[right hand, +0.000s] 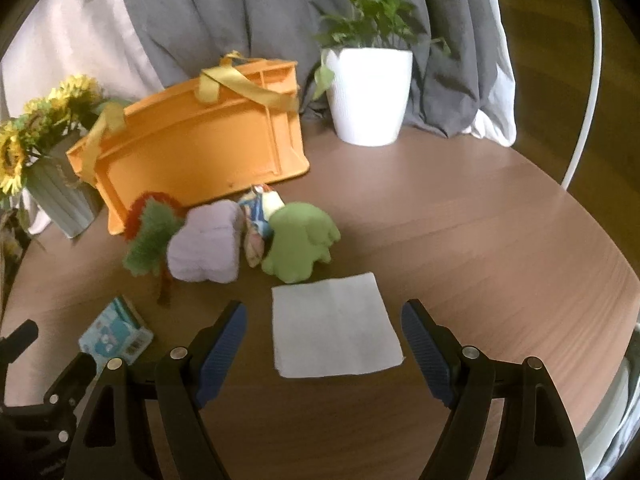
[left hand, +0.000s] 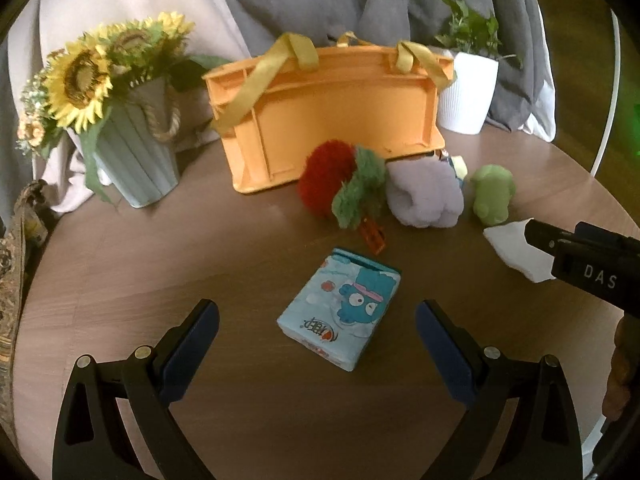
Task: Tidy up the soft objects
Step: 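Grasp the blue tissue pack with left tool while right tool grasps the white napkin, then carry the blue pack with left tool while right tool carries the napkin to the crate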
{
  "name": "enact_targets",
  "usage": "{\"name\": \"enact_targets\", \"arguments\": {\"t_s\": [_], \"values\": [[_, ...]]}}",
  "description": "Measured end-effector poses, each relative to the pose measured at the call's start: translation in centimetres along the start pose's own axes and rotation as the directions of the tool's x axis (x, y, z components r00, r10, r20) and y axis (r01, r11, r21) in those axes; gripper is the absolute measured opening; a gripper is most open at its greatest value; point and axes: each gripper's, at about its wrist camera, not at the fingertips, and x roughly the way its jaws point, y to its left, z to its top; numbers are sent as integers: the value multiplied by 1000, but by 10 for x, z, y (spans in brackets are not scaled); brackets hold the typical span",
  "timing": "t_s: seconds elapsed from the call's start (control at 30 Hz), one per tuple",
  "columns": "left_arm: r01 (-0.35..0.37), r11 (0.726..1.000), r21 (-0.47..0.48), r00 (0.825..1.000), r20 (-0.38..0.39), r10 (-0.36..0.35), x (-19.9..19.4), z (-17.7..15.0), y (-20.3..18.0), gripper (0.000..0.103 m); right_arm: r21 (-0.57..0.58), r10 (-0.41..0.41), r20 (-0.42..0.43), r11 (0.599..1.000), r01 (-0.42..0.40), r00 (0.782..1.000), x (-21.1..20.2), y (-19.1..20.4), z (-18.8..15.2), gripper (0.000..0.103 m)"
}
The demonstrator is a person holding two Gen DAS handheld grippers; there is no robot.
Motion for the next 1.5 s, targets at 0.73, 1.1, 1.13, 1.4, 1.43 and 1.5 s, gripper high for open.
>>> {"name": "enact_targets", "arguments": {"t_s": [0.73,1.1,1.13,1.4,1.43,1.5], "values": [[84,993,-86,989,-113,-93,38,-4,1,79,-51,-17,-104,999,12,994,38,4,-8,66],[78,989,-122,991,-98,-91,32,-6,-2,66,-88,39,-106,995,-49,994,35,8,-8,20],[77,989,-124,992,-93,-89,30,-6,-2,66,-85,51,-111,995,-61,992,34,7,-8,18],[51,989,-138,997,-46,-58,7,1,-3,65,-90,119,-117,987,-130,986,18,7,-6,15],[52,988,-147,997,-40,-59,4,3,-2,65,-91,129,-117,986,-140,985,14,8,-5,15],[50,986,-157,998,-31,-55,-2,6,-1,65,-95,146,-113,983,-157,983,8,8,-2,15]]}}
